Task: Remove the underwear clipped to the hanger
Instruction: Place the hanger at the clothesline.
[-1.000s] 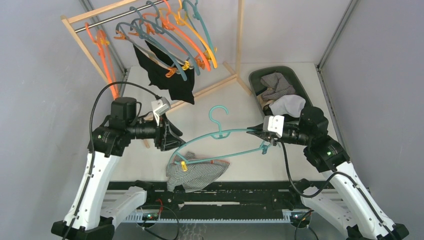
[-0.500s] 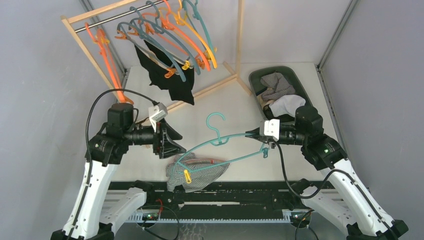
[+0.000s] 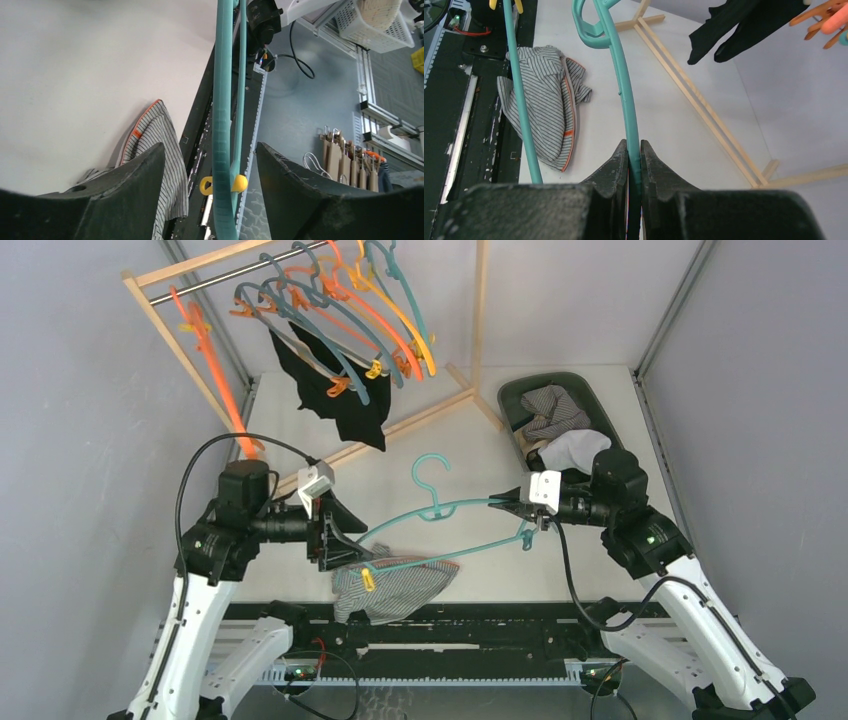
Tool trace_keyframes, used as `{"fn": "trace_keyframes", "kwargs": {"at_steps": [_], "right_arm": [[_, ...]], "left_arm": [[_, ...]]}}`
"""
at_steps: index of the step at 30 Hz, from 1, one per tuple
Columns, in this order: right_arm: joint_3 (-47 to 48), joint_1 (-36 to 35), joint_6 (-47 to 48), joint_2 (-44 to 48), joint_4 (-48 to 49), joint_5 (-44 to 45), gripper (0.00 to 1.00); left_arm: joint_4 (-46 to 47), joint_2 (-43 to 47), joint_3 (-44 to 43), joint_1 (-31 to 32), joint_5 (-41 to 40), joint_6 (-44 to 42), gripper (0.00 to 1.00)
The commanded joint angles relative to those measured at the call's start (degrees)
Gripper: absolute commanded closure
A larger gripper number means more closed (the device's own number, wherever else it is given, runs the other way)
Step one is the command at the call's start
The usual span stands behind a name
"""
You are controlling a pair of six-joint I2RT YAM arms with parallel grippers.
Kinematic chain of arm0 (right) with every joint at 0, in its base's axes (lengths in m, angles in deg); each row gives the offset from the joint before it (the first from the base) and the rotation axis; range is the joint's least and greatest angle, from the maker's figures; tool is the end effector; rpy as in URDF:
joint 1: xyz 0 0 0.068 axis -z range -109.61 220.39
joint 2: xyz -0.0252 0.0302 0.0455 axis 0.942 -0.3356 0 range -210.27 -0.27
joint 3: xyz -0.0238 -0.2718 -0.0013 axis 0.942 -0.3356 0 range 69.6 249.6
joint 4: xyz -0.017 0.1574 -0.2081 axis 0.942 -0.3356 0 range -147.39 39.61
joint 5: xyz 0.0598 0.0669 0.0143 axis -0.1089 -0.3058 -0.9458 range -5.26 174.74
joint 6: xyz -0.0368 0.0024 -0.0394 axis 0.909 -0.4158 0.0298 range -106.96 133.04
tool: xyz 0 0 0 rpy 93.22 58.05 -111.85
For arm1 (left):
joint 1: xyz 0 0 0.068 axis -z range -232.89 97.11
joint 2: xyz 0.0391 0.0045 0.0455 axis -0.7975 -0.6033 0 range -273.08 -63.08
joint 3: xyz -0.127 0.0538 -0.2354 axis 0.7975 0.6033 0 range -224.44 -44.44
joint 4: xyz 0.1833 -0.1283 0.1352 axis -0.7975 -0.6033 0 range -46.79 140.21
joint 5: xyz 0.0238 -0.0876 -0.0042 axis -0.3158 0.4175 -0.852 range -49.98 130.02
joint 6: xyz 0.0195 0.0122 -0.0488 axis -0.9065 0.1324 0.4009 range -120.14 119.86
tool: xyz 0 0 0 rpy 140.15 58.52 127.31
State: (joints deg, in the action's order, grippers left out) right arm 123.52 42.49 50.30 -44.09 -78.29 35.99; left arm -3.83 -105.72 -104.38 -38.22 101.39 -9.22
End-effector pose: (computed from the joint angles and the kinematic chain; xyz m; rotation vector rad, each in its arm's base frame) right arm 0.1226 0.0953 0.3684 -1.4159 1.1520 0.6797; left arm 0.1031 -0.0593 0.3681 0.9837 1.8156 -1.2214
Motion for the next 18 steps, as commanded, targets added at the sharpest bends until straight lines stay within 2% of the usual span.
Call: {"fn": "trace_keyframes", "kwargs": {"at_steps": [1,4,9,10,11,12,14,16,18], "right_arm": [[0.36,-0.22,-3.58,0.35,7.37,0.91,1.00],[0.34,-0.32,-4.16,0.10,8.47,1.62,1.00],[0.37,-0.30,-3.67,-0.39,6.99,2.29,1.00],[0.32,-0.30,-3.83,-0.47,6.79,2.66,1.00],[0.36,-0.26,-4.14,-0.48,6.61,3.05,0.94],[0.32,-0.25,-4.41,-0.44,6.36,3.42,0.82],[0.32,-0.16,-5.29,-0.04,6.03,4.35,0.45],[0.38,0.13,-6.84,0.65,6.21,5.43,0.15],[0.33,0.81,-8.61,1.42,6.72,6.09,0.09]], "left_arm": [[1.87,0.29,1.76,0.33,4.10,0.42,0.33],[1.84,0.49,2.02,0.29,5.22,0.02,0.50],[2.68,1.74,1.84,0.31,3.74,-0.27,0.96],[3.13,2.26,1.97,0.31,2.85,-0.02,1.00],[3.37,2.85,2.06,0.29,1.73,0.09,1.00],[3.50,3.60,2.03,0.27,0.31,0.09,1.00],[2.99,5.21,1.79,0.29,-4.19,-0.48,1.00],[0.74,7.44,1.05,0.26,-9.00,-2.21,1.00],[-2.50,9.08,-0.60,0.24,-15.93,-4.25,1.00]]}}
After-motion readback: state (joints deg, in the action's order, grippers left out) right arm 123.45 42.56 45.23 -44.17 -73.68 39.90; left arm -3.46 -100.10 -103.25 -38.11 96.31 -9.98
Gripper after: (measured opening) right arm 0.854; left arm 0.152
